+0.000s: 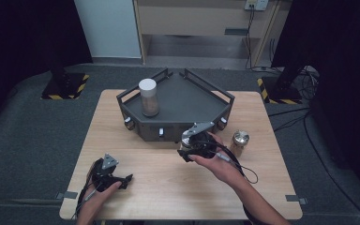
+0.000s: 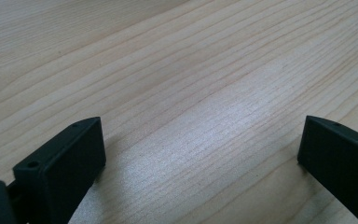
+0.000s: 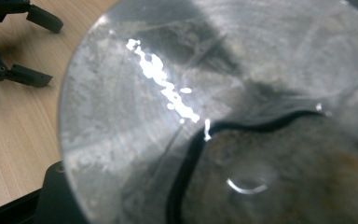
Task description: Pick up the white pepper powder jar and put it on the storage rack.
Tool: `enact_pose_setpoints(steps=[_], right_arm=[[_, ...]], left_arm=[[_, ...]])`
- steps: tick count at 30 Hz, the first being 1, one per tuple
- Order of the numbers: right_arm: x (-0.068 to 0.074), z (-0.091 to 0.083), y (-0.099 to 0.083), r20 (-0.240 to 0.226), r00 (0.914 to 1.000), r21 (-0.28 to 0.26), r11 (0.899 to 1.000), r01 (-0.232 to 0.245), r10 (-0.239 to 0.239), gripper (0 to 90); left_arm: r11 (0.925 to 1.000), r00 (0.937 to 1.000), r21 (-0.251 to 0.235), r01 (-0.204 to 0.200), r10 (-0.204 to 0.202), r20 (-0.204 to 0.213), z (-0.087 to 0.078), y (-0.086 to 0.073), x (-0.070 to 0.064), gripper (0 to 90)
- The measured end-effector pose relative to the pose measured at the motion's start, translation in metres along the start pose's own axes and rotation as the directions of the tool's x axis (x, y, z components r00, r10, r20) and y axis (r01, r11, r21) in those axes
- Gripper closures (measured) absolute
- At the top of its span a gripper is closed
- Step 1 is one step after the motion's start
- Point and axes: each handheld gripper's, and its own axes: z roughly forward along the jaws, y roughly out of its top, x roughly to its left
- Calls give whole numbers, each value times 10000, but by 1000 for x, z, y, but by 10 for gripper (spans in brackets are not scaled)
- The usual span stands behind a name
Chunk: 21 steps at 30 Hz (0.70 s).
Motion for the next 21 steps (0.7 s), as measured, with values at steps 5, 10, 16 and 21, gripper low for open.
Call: enact_pose_setpoints(steps=[5,10,16,21], right_arm=[[-3,-1,8,115,9999,83,10000,1,-2,308],[-5,-5,15,173,9998,13,9999,111,-111,308],[-5,-10,22,246,9994,7,9997,235,-235,308],[-6,-14,26,301,9992,-14,9997,250,-249,308]], left_arm=[[10000,10000,-9,8,-8,-14,0,0,0,0],[10000,10000,-11,16,-16,-18,0,0,-1,0],[10000,10000,-11,17,-17,-30,0,0,-1,0],[10000,10000,-11,24,-24,-46,0,0,-1,0]])
